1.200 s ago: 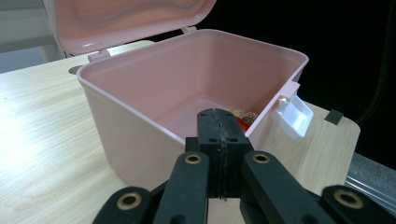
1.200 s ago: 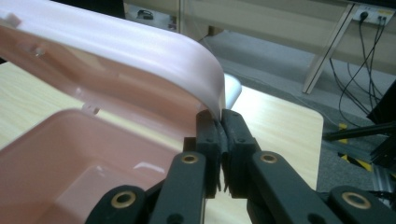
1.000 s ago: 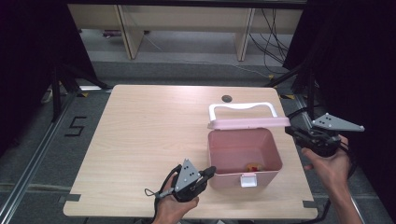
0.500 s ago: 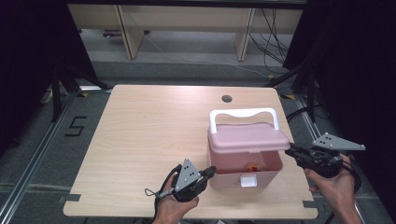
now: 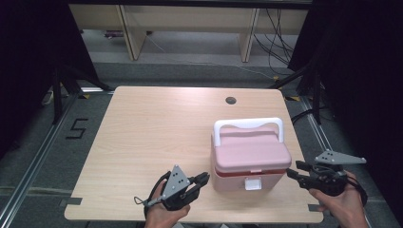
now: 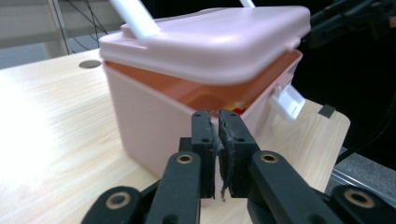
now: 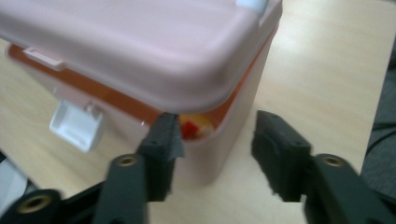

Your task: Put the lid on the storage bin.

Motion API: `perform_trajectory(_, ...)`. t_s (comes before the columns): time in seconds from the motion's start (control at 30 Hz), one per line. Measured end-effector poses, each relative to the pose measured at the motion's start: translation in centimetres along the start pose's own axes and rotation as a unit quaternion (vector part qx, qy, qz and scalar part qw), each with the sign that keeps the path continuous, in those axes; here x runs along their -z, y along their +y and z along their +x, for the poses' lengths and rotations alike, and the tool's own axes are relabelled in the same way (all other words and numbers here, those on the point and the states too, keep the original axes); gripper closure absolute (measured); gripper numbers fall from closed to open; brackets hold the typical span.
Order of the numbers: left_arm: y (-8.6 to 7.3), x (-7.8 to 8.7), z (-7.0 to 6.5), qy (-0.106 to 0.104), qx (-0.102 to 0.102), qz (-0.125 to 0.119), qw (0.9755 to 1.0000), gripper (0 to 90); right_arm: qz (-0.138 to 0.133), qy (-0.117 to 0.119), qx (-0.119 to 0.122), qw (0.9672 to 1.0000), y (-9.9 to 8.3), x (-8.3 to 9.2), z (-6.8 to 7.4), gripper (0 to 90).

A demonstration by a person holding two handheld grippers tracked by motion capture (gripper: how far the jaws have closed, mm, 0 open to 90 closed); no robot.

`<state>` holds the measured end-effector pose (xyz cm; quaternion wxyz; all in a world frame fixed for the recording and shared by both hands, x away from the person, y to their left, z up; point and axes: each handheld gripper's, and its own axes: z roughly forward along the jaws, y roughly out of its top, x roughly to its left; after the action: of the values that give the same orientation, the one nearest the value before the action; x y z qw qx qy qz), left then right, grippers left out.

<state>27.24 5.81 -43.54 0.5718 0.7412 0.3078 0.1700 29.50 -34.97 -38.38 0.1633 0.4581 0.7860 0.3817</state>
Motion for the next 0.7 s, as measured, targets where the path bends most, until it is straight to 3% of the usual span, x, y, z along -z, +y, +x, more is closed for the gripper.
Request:
perform_trajectory(0.07, -0.2, 0.4, 0.3, -0.001, 0.002, 0.001, 1.0000, 83.0, -0.003, 0.006, 0.001, 1.0000, -0.8, 0.1, -0.2, 43.8)
perform_trajectory(0.1, -0.3, 0.6, 0.4, -0.001, 0.002, 0.003, 1.0000, 82.4, 0.000, 0.011, -0.014, 0.9998, -1.1, 0.2, 0.0, 40.9)
perform_trajectory(0.23, -0.6, 1.0, 0.7, -0.003, 0.008, 0.006, 0.9999, 77.6, -0.010, 0.020, -0.027, 0.9994, -2.3, 0.5, 0.6, 37.5)
perform_trajectory(0.27, -0.7, 1.1, 0.7, -0.004, 0.010, 0.006, 0.9999, 75.6, -0.017, 0.010, -0.008, 0.9998, -2.5, 0.4, 0.5, 37.0)
perform_trajectory(0.3, -0.8, 1.1, 0.8, -0.007, 0.010, 0.007, 0.9999, 74.7, -0.009, 0.020, -0.029, 0.9993, -2.8, 0.4, 0.8, 36.2)
perform_trajectory(0.33, -0.8, 1.2, 0.8, -0.010, 0.010, 0.004, 0.9999, 73.3, -0.014, 0.022, -0.023, 0.9994, -3.0, 0.3, 0.8, 35.1)
perform_trajectory(0.37, -0.9, 1.3, 0.8, -0.011, 0.013, 0.001, 0.9999, 72.1, -0.015, 0.023, -0.034, 0.9990, -3.2, 0.3, 1.0, 34.6)
perform_trajectory(0.43, -0.9, 1.6, 0.9, -0.009, 0.013, 0.005, 0.9999, 68.2, -0.027, 0.016, -0.016, 0.9994, -3.8, 0.1, 0.9, 33.0)
perform_trajectory(0.53, -1.0, 2.0, 1.1, -0.006, 0.006, 0.004, 1.0000, 64.8, -0.026, 0.020, -0.035, 0.9988, -4.5, -0.2, 1.3, 30.4)
perform_trajectory(0.63, -1.2, 2.5, 1.2, -0.002, 0.006, 0.010, 0.9999, 58.3, -0.022, 0.015, -0.026, 0.9993, -5.2, -0.7, 1.3, 27.5)
perform_trajectory(0.67, -1.3, 2.6, 1.2, -0.003, 0.009, 0.009, 0.9999, 56.0, -0.023, 0.016, -0.034, 0.9990, -5.4, -0.9, 1.4, 26.9)
perform_trajectory(0.7, -1.5, 2.7, 1.4, -0.005, 0.010, 0.008, 0.9999, 52.6, -0.024, 0.009, -0.021, 0.9995, -5.5, -1.1, 1.3, 26.1)
